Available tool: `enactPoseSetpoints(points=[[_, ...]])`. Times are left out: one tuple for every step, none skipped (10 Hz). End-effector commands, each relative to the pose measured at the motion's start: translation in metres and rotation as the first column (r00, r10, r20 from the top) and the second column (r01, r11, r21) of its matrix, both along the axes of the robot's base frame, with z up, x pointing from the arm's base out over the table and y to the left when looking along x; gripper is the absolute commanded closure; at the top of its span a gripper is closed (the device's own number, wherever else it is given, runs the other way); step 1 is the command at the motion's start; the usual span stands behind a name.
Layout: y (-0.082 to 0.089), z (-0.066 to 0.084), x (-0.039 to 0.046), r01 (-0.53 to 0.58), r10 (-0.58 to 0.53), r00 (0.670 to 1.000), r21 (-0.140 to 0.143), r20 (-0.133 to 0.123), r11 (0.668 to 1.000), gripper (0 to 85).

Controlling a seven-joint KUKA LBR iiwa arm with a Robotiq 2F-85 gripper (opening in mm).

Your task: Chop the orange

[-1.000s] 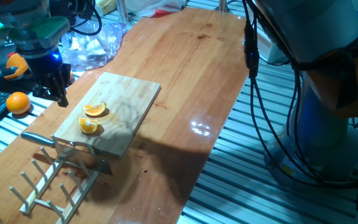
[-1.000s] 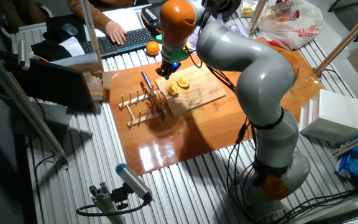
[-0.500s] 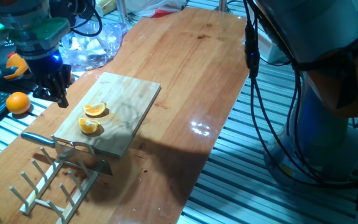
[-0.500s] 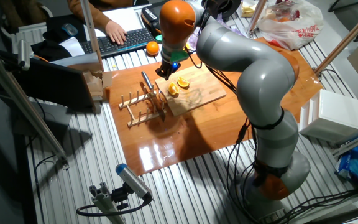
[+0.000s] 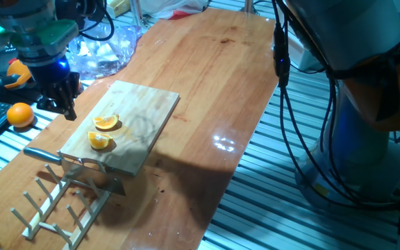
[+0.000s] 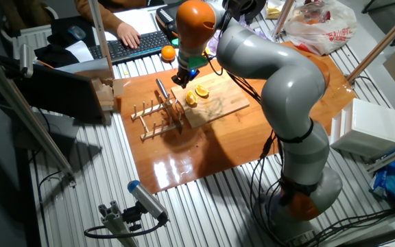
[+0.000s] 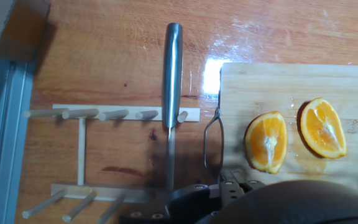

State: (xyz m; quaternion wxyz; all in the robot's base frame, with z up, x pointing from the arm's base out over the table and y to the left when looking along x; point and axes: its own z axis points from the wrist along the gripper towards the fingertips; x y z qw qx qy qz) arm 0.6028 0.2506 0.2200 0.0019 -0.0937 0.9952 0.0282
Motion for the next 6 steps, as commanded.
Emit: enactPoseSetpoints(points=[[0.0004,0.0001,-0.0002,0.000,0.000,1.000,0.002,0.000,1.000,85.0],[0.0009,-0.0005,0.0000,0.000,0.000,1.000,0.002,0.003,1.000,85.0],[0.0009,-0.0006,0.0001,-0.003,0.003,1.000,0.003,0.003,1.000,85.0],[0.0007,-0.0004,0.0001,-0.006,0.006,1.000,0.005,0.005,1.000,85.0],[0.0007,-0.0004,0.0002,-0.006,0.006,1.000,0.005,0.007,1.000,85.0],[0.0007,-0.0005,0.0003,-0.006,0.006,1.000,0.005,0.007,1.000,85.0]])
